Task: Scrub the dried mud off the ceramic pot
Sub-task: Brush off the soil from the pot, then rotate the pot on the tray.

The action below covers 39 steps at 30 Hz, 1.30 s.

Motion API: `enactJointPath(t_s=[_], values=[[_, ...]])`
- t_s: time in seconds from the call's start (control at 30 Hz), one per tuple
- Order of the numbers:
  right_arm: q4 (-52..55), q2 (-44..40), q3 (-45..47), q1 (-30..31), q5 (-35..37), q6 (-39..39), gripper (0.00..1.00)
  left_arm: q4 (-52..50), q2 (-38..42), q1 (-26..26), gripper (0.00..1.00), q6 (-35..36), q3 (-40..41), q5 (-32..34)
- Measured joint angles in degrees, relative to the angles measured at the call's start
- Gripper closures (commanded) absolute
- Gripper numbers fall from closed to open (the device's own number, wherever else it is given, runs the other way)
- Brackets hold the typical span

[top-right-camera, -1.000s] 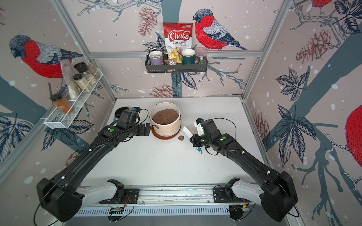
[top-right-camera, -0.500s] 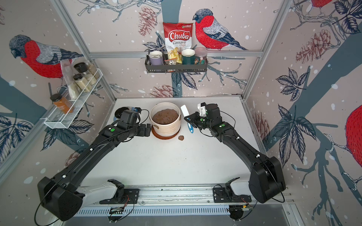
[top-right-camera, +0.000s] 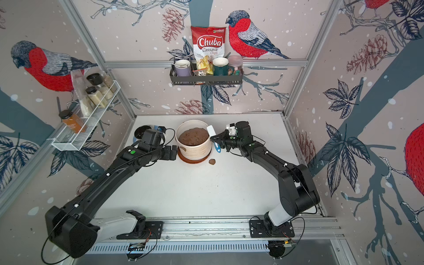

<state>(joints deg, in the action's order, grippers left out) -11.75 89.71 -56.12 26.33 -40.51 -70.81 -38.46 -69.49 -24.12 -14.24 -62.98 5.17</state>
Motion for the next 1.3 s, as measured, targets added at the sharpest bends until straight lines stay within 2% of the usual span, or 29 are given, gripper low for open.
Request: enactJointPath(t_s=[0.27, 0.53, 0.7, 0.87, 0.97, 1.13, 1.3], values=[[-1.8, -5.3, 6.3, -2.0, -1.4, 4.4, 1.00, 0.0, 0.0, 0.0, 0.04, 0.0, 0.0, -0.5], [14.3, -13.2, 11.0, -4.7, 3.5, 12.8, 1.00, 0.0, 0.0, 0.0, 0.04, 0.0, 0.0, -0.6], [24.2, -19.1, 9.0, -4.6, 7.5, 19.9, 1.00, 0.0, -0.1, 0.0, 0.04, 0.0, 0.0, -0.8], [30.6, -22.6, 4.5, -4.1, 12.0, 25.6, 1.00, 0.4, 1.7, 0.0, 0.08, 1.2, 0.1, -4.3], [33.5, -25.2, 3.4, -4.2, 15.6, 27.7, 1.00, 2.0, 4.1, -0.1, 0.10, 3.1, 0.8, -8.5], [36.1, -29.7, 3.3, -5.0, 21.0, 30.2, 1.00, 3.4, 4.3, -4.0, 0.13, 7.0, -0.4, -12.7], [36.7, -32.7, 3.6, -5.4, 24.0, 31.3, 1.00, 0.6, -3.1, -9.9, 0.15, 14.5, -9.9, -11.3]])
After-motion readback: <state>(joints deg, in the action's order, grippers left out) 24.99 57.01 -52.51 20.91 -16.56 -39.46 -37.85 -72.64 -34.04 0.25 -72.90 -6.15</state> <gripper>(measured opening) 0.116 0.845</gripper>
